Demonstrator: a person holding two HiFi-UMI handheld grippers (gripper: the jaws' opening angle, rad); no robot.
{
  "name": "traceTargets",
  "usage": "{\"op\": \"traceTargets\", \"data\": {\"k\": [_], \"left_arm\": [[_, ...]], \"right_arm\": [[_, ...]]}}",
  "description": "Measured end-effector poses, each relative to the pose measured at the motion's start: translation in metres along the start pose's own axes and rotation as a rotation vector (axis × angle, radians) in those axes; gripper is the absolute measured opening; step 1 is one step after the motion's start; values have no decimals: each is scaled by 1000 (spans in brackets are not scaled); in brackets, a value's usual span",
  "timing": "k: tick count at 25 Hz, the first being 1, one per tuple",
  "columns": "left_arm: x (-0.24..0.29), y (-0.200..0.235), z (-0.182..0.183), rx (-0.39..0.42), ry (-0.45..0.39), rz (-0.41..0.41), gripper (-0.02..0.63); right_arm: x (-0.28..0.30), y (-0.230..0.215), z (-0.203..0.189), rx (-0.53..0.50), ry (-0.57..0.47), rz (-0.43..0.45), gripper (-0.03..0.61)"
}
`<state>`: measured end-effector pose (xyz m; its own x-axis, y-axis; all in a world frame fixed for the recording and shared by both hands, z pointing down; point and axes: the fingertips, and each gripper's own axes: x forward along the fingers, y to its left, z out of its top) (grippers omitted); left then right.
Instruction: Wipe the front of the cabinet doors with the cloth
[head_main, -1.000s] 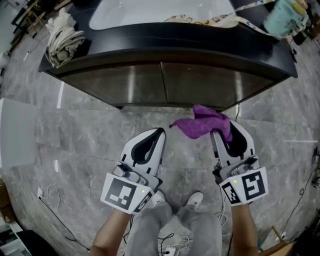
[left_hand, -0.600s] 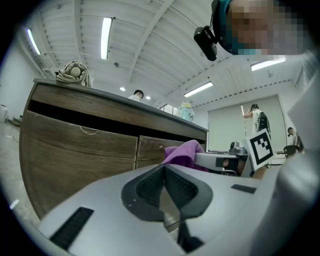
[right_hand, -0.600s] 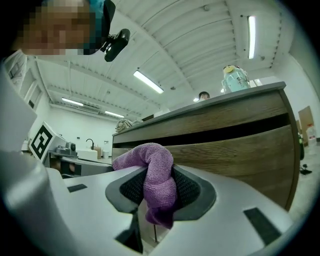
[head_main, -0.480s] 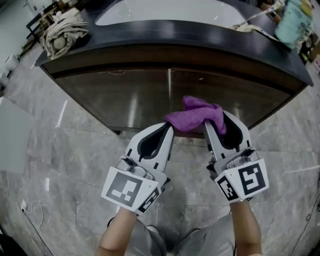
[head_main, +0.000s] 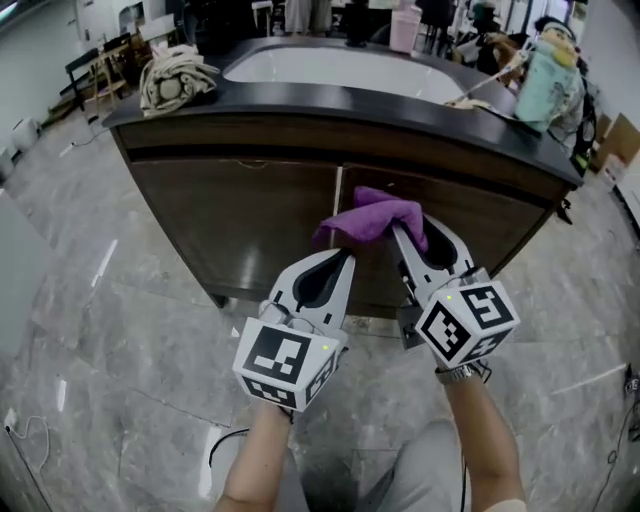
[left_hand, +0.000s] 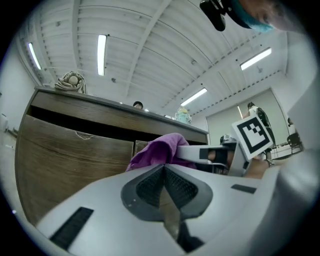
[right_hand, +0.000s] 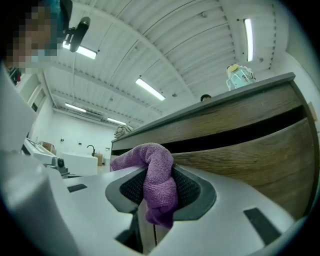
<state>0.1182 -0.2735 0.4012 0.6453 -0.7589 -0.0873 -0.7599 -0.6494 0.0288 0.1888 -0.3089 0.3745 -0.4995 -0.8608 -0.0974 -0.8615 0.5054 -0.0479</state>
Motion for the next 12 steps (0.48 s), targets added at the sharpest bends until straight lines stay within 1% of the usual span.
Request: {"op": "traceTargets", "data": {"k": [3,6,10,12], "left_arm": [[2,-3,3,-20,-23,-1,6],[1,3,-1,-31,-25,23,6],[-4,13,0,-64,-36,46,6],[-3,13,0,-61,-36,46,6]], "right_arm": [[14,2,2,-31,23,-11,136],[27,5,0,-77,27,-31,135],[42,-3,-1,-56,19,-69,136],[50,-11,1,-66,21,-92,135]]}}
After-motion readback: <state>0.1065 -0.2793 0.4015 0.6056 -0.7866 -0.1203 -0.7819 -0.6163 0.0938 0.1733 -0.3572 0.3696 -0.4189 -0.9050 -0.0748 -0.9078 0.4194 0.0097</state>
